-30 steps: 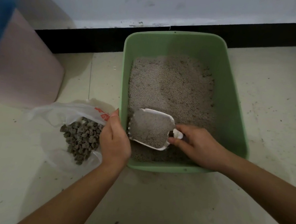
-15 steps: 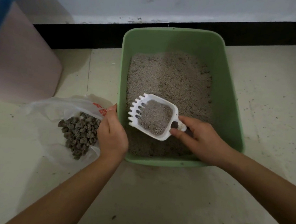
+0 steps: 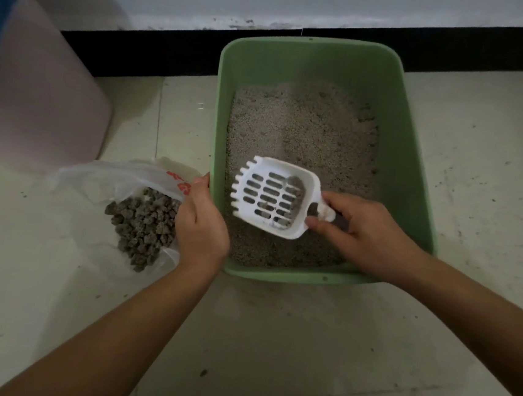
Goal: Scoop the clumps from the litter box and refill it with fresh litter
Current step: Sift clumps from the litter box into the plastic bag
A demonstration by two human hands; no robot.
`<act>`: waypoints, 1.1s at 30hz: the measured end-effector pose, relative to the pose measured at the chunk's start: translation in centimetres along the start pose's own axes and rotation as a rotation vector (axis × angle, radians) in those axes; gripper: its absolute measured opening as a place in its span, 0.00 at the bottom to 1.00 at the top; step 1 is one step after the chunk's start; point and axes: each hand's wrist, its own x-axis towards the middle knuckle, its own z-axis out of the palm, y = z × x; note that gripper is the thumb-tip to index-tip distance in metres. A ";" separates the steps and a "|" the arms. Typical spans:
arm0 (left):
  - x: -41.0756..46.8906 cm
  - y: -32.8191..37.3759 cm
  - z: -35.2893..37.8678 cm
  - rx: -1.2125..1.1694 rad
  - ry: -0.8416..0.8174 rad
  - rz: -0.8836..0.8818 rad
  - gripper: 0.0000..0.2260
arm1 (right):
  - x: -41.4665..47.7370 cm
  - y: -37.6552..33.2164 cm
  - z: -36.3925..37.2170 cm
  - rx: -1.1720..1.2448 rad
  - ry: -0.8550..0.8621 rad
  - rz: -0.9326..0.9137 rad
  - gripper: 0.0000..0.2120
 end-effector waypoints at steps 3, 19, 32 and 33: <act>-0.1 0.1 -0.1 0.008 0.000 0.011 0.22 | 0.0 -0.2 0.1 0.008 0.011 -0.005 0.11; 0.0 -0.1 0.0 0.019 -0.002 0.046 0.21 | -0.1 -0.8 0.6 -0.077 -0.088 -0.012 0.13; 0.8 0.3 -3.1 0.144 -0.023 0.146 0.29 | -0.5 -4.8 -1.3 -0.064 -0.029 0.058 0.02; 1.0 0.6 -4.3 0.173 0.039 0.218 0.26 | -0.3 -5.7 -1.5 -0.048 -0.002 0.058 0.05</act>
